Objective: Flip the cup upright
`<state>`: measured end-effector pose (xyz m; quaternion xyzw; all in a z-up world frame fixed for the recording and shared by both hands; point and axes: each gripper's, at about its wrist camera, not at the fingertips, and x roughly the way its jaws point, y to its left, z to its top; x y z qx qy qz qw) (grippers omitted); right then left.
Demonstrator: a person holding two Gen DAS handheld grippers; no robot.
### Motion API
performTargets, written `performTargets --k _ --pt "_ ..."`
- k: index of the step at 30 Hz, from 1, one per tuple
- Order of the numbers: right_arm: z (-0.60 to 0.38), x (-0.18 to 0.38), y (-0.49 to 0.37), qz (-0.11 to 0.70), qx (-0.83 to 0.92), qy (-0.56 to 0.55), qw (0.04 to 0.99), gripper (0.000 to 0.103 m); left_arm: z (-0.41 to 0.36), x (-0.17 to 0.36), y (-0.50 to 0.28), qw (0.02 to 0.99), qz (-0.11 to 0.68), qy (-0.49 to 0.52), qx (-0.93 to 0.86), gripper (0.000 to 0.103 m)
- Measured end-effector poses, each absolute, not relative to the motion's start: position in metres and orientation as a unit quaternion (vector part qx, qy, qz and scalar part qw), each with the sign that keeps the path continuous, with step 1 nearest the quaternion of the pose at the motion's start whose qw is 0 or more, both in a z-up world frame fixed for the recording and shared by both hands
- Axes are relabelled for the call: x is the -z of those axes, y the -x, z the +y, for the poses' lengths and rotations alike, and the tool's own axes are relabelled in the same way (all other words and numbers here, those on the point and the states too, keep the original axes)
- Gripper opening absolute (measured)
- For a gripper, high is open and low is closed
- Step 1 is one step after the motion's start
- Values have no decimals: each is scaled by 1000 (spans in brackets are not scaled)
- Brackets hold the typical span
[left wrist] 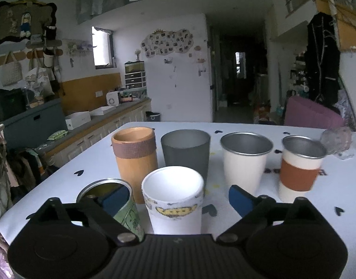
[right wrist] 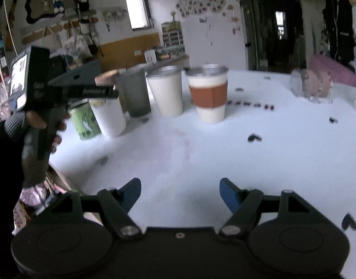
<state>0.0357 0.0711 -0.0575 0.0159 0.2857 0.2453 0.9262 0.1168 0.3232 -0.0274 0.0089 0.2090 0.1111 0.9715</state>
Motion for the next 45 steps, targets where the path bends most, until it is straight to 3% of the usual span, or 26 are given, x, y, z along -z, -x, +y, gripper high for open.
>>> performTargets --k 13,34,45 --pt "68 23 -39 224 -215 -15 951 85 321 12 -52 978 191 28 -77 103" --pt "69 19 -39 214 -185 -10 959 103 298 16 -13 977 207 15 -41 103" --pt "68 19 -38 214 -176 -10 961 103 295 18 -12 976 211 18 -44 103"
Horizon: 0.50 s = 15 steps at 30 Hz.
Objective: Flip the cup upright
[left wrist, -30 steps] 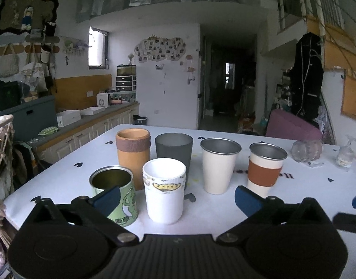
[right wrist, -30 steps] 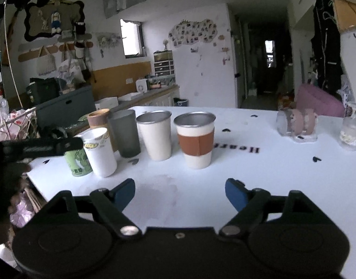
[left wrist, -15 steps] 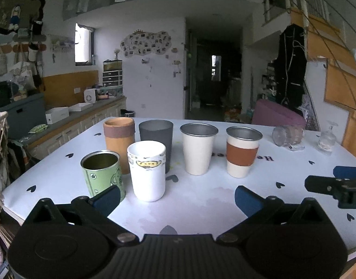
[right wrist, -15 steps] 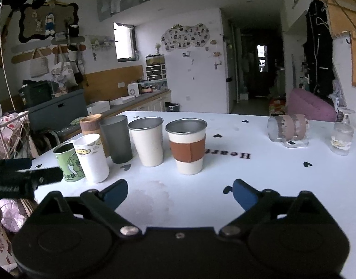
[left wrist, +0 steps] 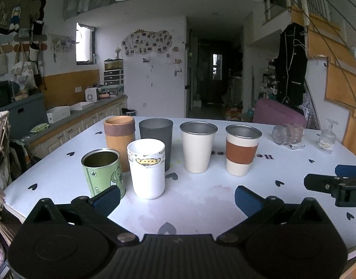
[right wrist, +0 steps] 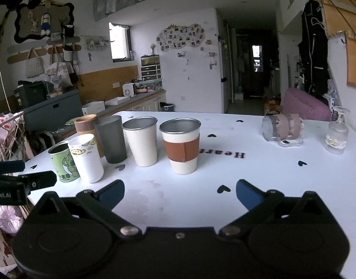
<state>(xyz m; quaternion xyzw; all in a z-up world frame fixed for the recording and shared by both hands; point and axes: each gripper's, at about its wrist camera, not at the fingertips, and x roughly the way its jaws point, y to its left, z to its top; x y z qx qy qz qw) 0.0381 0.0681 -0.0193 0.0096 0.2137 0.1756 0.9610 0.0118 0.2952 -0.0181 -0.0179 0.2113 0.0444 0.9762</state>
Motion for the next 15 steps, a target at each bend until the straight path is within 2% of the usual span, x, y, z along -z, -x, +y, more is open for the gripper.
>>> performTargets --k 15 --pt "69 19 -38 216 -174 -7 961 103 299 17 -13 976 213 21 -46 103"
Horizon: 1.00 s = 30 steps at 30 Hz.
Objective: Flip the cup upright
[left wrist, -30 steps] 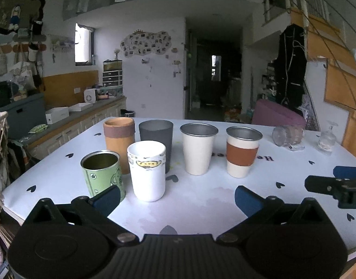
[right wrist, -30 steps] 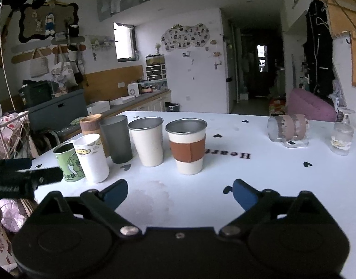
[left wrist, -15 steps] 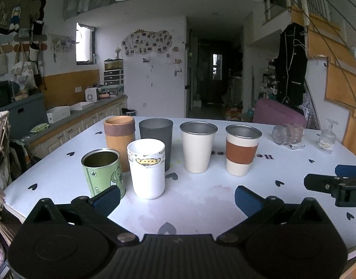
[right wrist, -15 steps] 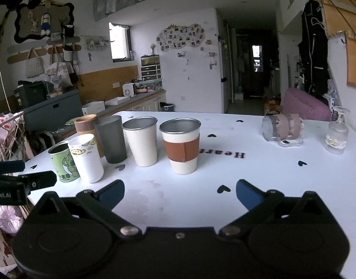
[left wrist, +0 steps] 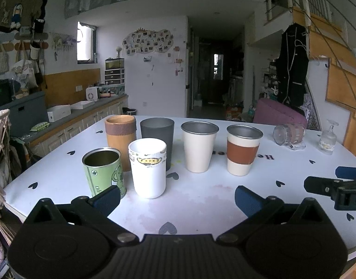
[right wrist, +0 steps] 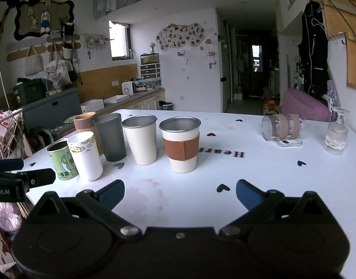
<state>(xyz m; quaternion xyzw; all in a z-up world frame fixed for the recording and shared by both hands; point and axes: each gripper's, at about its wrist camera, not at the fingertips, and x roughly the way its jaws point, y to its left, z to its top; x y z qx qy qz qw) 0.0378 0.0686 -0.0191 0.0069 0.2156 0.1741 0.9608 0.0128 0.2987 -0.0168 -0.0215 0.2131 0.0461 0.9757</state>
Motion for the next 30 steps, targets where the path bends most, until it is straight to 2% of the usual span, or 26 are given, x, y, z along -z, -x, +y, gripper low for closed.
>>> performTargets --k 30 --pt "69 19 -37 217 -174 -6 961 103 299 17 -13 975 215 22 -46 103"
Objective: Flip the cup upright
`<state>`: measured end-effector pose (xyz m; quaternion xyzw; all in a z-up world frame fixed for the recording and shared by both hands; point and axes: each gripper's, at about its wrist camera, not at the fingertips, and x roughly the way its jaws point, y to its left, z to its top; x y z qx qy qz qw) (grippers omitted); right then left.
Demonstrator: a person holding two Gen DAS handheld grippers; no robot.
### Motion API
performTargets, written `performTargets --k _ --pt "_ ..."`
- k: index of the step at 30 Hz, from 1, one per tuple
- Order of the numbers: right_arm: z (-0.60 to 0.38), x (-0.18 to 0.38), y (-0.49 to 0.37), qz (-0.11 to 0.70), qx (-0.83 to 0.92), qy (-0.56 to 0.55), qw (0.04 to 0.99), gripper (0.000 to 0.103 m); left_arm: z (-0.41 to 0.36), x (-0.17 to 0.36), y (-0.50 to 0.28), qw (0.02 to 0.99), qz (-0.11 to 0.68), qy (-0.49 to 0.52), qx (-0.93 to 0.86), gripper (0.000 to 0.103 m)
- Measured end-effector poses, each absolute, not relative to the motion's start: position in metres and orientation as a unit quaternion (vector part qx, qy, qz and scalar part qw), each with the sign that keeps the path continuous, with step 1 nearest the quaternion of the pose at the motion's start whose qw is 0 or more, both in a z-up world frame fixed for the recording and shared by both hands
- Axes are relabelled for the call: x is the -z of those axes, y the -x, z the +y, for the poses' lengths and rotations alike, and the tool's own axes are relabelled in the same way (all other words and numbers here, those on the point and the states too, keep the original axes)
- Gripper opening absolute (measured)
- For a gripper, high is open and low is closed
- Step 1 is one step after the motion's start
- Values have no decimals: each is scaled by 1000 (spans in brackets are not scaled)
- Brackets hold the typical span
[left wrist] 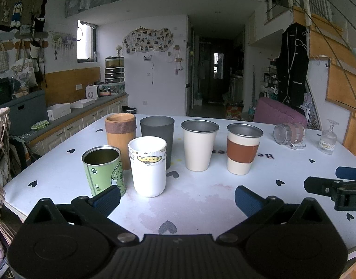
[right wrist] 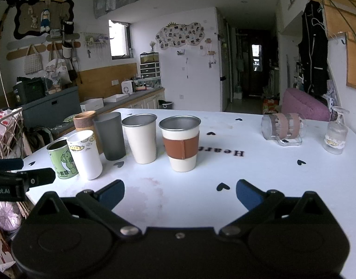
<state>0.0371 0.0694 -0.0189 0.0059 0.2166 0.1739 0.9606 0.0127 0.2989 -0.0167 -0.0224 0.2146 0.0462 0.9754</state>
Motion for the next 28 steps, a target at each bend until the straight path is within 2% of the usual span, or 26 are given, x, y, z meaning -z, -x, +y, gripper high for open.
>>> performTargets --k 28 --pt "70 19 -37 217 -174 -5 961 103 300 19 -13 975 217 26 -49 103"
